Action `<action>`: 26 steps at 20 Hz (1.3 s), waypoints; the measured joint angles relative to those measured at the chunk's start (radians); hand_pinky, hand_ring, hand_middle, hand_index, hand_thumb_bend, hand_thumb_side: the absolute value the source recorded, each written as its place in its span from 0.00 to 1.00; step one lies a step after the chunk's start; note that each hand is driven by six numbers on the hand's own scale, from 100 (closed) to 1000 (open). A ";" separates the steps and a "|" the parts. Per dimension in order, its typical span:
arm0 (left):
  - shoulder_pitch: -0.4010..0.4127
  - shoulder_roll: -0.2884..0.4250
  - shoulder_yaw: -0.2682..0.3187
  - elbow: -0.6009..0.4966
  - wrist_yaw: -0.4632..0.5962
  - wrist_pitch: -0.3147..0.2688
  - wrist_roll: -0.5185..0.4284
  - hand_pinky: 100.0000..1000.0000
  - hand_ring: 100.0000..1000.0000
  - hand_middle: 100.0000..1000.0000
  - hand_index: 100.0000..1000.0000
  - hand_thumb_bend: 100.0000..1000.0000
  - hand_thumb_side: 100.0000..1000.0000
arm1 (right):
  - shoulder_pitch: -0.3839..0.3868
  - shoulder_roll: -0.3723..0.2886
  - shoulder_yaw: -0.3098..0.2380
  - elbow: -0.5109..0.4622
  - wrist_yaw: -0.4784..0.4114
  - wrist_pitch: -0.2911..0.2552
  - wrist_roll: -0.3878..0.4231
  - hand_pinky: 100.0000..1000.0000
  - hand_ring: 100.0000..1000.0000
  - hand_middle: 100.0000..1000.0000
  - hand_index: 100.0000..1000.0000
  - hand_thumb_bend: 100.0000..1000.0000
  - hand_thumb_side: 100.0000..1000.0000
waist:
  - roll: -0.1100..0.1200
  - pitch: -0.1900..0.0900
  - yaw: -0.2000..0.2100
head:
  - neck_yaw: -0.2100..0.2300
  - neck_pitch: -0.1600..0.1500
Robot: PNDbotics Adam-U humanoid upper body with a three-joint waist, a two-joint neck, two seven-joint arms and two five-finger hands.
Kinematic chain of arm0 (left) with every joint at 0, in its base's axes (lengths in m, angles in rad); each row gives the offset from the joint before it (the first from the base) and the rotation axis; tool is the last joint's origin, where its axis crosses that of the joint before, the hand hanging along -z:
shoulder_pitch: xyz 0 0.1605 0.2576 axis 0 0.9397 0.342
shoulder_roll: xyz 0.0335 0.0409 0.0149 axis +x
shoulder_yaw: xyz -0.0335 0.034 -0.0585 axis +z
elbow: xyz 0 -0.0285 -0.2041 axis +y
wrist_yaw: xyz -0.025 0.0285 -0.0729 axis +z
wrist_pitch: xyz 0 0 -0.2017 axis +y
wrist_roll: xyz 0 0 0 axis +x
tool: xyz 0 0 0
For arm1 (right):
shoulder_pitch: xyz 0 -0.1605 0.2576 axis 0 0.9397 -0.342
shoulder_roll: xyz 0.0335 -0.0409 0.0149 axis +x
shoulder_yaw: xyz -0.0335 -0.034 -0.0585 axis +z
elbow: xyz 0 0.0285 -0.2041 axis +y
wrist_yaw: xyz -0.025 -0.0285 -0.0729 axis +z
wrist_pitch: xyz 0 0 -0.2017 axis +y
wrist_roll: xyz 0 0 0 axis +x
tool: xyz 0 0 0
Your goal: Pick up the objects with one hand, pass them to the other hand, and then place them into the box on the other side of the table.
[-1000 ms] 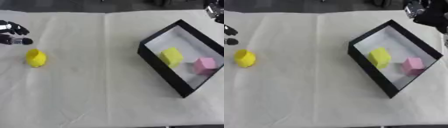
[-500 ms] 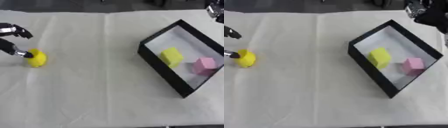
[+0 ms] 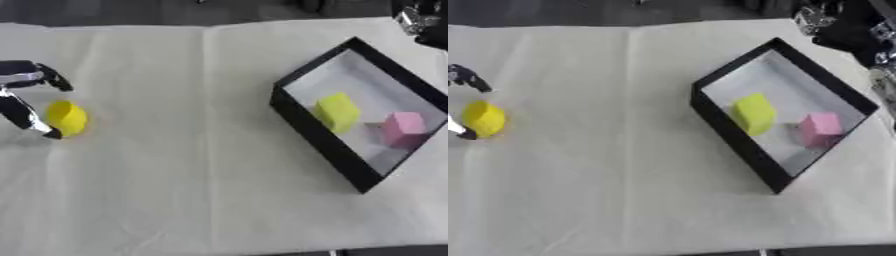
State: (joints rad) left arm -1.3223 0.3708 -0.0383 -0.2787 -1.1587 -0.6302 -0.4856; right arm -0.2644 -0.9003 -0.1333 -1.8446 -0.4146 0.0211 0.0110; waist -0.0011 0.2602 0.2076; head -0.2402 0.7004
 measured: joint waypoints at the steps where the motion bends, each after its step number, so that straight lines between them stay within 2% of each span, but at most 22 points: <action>1: 0.002 -0.002 0.000 0.006 -0.011 -0.002 0.002 0.88 0.84 0.73 0.83 0.61 0.19 | 0.000 0.001 0.000 0.002 0.000 0.001 0.001 1.00 1.00 0.82 1.00 0.00 0.17 | 0.000 0.000 0.000 | 0.000 0.000; 4: 0.003 -0.003 0.001 0.017 -0.030 -0.005 0.005 0.88 0.84 0.73 0.81 0.50 0.15 | 0.000 0.006 0.003 0.002 0.002 0.002 0.002 1.00 1.00 0.82 1.00 0.00 0.17 | 0.000 0.000 0.002 | 0.001 0.000; 6: 0.003 -0.006 0.002 0.022 -0.034 -0.006 0.008 0.87 0.83 0.71 0.77 0.35 0.08 | 0.000 0.008 0.005 0.002 0.005 0.002 0.002 1.00 1.00 0.82 1.00 0.00 0.17 | -0.001 0.000 0.002 | 0.001 0.000; 8: 0.004 -0.011 0.004 0.023 -0.031 -0.004 0.010 0.87 0.81 0.70 0.75 0.25 0.05 | 0.000 0.008 0.005 0.003 0.006 0.002 0.002 1.00 1.00 0.82 1.00 0.00 0.17 | -0.001 0.000 0.002 | 0.002 0.000; 12: 0.004 -0.011 0.007 0.022 -0.003 0.011 -0.002 0.86 0.80 0.69 0.72 0.12 0.02 | 0.000 0.008 0.006 0.003 0.007 0.002 0.002 1.00 1.00 0.82 1.00 0.00 0.17 | -0.003 0.000 0.003 | 0.002 0.001; 13: 0.004 -0.011 0.007 0.022 0.005 0.017 -0.007 0.85 0.77 0.66 0.68 0.05 0.00 | 0.000 0.008 0.006 0.003 0.007 0.002 0.002 1.00 1.00 0.82 1.00 0.00 0.17 | -0.003 0.000 0.003 | 0.002 0.001; 16: 0.003 -0.011 0.007 0.019 0.027 0.033 -0.016 0.83 0.74 0.63 0.61 0.00 0.00 | 0.000 0.008 0.006 0.006 0.010 0.002 0.002 1.00 1.00 0.82 1.00 0.00 0.17 | -0.003 0.000 0.003 | 0.002 0.001; 21: 0.004 -0.011 0.007 -0.018 0.078 0.052 -0.001 0.76 0.60 0.52 0.53 0.00 0.00 | 0.001 0.008 0.008 0.008 0.011 0.002 0.002 1.00 1.00 0.82 1.00 0.00 0.16 | -0.003 0.000 0.003 | 0.002 0.001; 26: 0.032 -0.009 0.006 -0.139 0.185 0.086 0.053 0.73 0.55 0.45 0.51 0.00 0.00 | 0.001 0.008 0.007 0.003 0.004 -0.002 -0.002 1.00 1.00 0.83 1.00 0.00 0.16 | -0.006 0.000 0.009 | 0.001 0.001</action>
State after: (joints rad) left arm -1.2901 0.3617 -0.0328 -0.4173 -0.9738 -0.5443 -0.4322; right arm -0.2632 -0.8923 -0.1266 -1.8411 -0.4109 0.0196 0.0089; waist -0.0070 0.2602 0.2163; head -0.2392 0.7012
